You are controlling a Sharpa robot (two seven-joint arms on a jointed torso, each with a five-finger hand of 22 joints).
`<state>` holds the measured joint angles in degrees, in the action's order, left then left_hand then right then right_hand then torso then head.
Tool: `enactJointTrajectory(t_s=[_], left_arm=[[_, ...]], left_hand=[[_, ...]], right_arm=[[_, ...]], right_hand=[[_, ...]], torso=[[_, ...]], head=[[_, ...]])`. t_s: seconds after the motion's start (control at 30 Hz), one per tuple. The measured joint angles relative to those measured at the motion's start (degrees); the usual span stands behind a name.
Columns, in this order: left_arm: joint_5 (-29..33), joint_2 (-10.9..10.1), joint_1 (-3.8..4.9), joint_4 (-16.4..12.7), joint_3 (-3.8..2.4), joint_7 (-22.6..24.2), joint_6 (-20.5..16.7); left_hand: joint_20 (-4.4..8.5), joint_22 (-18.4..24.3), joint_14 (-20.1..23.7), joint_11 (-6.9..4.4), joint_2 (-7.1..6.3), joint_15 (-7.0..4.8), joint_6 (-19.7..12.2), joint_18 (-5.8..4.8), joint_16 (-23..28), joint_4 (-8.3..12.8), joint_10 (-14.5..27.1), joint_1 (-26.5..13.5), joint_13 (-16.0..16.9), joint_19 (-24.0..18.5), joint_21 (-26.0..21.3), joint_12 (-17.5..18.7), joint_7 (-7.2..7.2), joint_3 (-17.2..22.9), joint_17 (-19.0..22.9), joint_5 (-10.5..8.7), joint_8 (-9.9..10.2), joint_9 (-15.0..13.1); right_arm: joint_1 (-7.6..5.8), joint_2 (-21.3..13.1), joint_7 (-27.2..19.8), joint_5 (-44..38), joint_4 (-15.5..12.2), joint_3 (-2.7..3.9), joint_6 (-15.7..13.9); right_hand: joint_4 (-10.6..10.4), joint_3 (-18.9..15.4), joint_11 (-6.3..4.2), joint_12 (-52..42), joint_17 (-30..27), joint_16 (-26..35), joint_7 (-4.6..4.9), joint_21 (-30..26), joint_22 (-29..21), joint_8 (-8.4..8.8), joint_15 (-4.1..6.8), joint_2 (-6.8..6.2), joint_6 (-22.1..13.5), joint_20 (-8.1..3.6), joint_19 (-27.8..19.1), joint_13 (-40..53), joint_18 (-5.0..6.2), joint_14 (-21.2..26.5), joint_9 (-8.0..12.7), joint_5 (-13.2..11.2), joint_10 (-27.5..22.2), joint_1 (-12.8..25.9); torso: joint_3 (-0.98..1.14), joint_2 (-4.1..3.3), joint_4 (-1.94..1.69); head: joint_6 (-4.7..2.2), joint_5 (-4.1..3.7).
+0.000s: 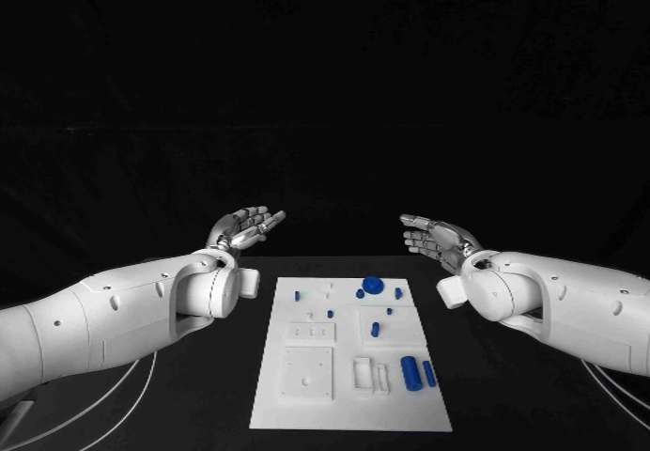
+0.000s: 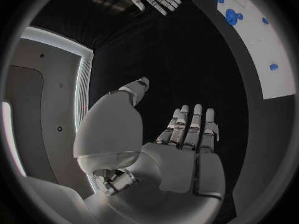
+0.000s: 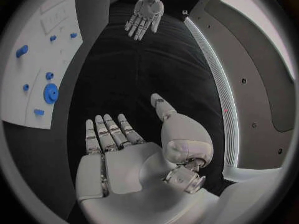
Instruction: Assemble the parts on the task board
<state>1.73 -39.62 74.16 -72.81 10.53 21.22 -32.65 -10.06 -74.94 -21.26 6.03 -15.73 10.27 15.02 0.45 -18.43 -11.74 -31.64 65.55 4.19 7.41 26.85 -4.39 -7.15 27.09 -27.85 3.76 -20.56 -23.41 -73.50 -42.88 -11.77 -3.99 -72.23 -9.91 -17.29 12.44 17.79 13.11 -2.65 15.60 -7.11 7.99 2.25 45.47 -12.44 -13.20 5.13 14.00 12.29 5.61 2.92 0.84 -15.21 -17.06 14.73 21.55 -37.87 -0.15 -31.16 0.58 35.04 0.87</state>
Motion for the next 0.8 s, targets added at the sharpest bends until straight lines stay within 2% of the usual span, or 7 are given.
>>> enactJointTrajectory(t_s=[0.13, 0.17, 0.23, 0.37, 0.5, 0.6, 0.8], left_arm=[[0.0, -0.4, 0.00, 0.2, 0.01, 0.0, 2.2], [0.0, -0.6, 0.00, 0.3, 0.01, 0.0, 3.0], [-0.1, -0.8, 0.00, 0.4, 0.01, 0.0, 4.3], [-0.7, -1.5, 0.01, 0.0, 0.01, -0.1, 7.6], [-2.4, -3.0, 0.05, -1.2, 0.00, -0.5, 11.2], [-3.9, -4.4, 0.10, -2.8, -0.01, -0.8, 13.6], [-7.2, -6.3, 0.20, -6.5, -0.05, -1.4, 17.2]], left_hand=[[0.14, 0.0, -4.9, 3.03, 3.49, 1.63, 5.3, 0.00, -2.6, 1.7, -6.5, 1.7, 1.0, 2.9, 1.7, -2.2, -1.21, -2.2, -1.2, 1.42, -4.1, -3.5], [0.95, 0.0, -8.8, 4.19, 5.06, 2.68, 7.5, 0.59, -4.5, 2.9, -8.9, 2.5, 1.4, 5.6, 2.6, -3.2, -1.39, -3.3, -1.8, 2.13, -4.8, -3.8], [2.16, 0.0, -14.6, 5.09, 6.78, 2.26, 10.8, 2.59, -7.0, 5.0, -13.0, 4.2, 2.1, 10.7, 4.3, -5.0, -1.65, -3.9, -2.4, 3.69, -6.0, -4.0], [4.47, 1.9, -26.7, 3.87, 9.36, -2.34, 18.3, 5.82, -12.0, 10.8, -23.0, 7.5, 3.6, 23.4, 7.3, -9.3, -2.38, -2.8, -3.2, 5.95, -7.8, -3.6], [6.23, 4.0, -33.5, 1.06, 11.56, -5.27, 24.8, 6.69, -13.6, 16.3, -30.2, 5.4, 4.2, 30.6, 8.0, -11.6, -3.21, -2.7, -3.2, 4.85, -8.0, -2.2], [7.41, 4.6, -36.8, 0.19, 12.09, -6.72, 27.0, 6.67, -14.8, 19.7, -32.5, 3.5, 4.3, 33.6, 8.9, -11.8, -3.04, -2.1, -3.6, 4.40, -7.5, -1.4], [9.67, 4.2, -40.3, -0.22, 12.21, -8.88, 28.1, 6.53, -18.5, 24.1, -33.9, 0.5, 4.3, 37.5, 11.3, -10.9, -3.03, -0.6, -5.9, 4.05, -6.2, -0.4]], right_arm=[[0.00, 1.1, 0.1, -3.4, 2.8, 0.00, 0.7], [0.00, 1.6, 0.2, -5.0, 4.1, 0.00, 1.3], [0.00, 2.5, 0.4, -8.2, 6.0, 0.00, 2.4], [0.00, 4.1, 0.7, -19.1, 9.6, 0.11, 4.3], [-0.01, 4.7, 0.7, -30.2, 11.4, 0.77, 5.2], [-0.27, 4.8, 0.8, -38.4, 11.7, 1.56, 5.7], [-1.36, 4.6, 1.0, -51.9, 10.4, 2.00, 6.0]], right_hand=[[3.2, 4.2, 1.07, -2.4, 5.5, -4.5, 0.28, 2.0, 12.7, -4.56, -1.38, -1.62, 6.0, 0.49, 3.7, 1.3, 0.00, -7.6, -4.4, 0.1, 9.6, -6.8], [3.7, 6.7, 1.52, -3.6, 7.1, -6.3, 0.50, 3.1, 20.7, -6.46, -2.16, -2.70, 8.8, 0.25, 6.5, 1.9, 0.00, -10.6, -5.8, 0.7, 13.7, -9.8], [4.0, 10.7, 1.43, -6.4, 8.8, -9.5, 0.87, 5.4, 27.7, -8.96, -2.41, -4.37, 13.6, -0.52, 12.3, 3.0, 1.91, -16.2, -7.0, 1.9, 19.8, -14.2], [4.1, 16.1, -1.44, -10.5, 11.9, -15.7, 1.82, 8.7, 29.3, -11.93, 1.77, -7.20, 21.9, -1.66, 25.1, 4.0, 6.63, -28.4, -7.5, 0.3, 29.2, -19.0], [4.3, 17.2, -3.82, -12.5, 15.3, -21.1, 2.78, 11.9, 28.2, -12.90, 7.40, -8.91, 27.6, -2.62, 37.5, 4.4, 11.11, -40.1, -7.5, -0.6, 35.4, -22.2], [4.3, 17.2, -5.27, -13.3, 18.1, -24.8, 2.74, 14.7, 28.2, -13.30, 10.64, -9.61, 30.7, -3.33, 45.3, 4.7, 13.33, -47.5, -7.5, -0.5, 38.9, -24.3], [4.3, 15.7, -7.78, -12.1, 24.9, -33.8, 1.73, 21.7, 29.5, -12.95, 14.14, -11.03, 33.7, -7.98, 59.4, 4.9, 13.32, -58.9, -7.2, 0.1, 42.1, -26.6]], torso=[[-0.01, 0.00, 0.00], [-0.01, 0.01, 0.02], [-0.03, 0.01, 0.02], [-0.05, -0.02, 0.05], [-0.05, -0.21, -0.05], [-0.05, -0.49, -0.18], [-0.12, -1.47, -0.73]], head=[[0.05, 0.01], [0.06, 0.01], [0.03, 0.01], [0.01, -0.13], [0.01, -0.30], [0.04, -0.46], [-0.07, -0.86]])
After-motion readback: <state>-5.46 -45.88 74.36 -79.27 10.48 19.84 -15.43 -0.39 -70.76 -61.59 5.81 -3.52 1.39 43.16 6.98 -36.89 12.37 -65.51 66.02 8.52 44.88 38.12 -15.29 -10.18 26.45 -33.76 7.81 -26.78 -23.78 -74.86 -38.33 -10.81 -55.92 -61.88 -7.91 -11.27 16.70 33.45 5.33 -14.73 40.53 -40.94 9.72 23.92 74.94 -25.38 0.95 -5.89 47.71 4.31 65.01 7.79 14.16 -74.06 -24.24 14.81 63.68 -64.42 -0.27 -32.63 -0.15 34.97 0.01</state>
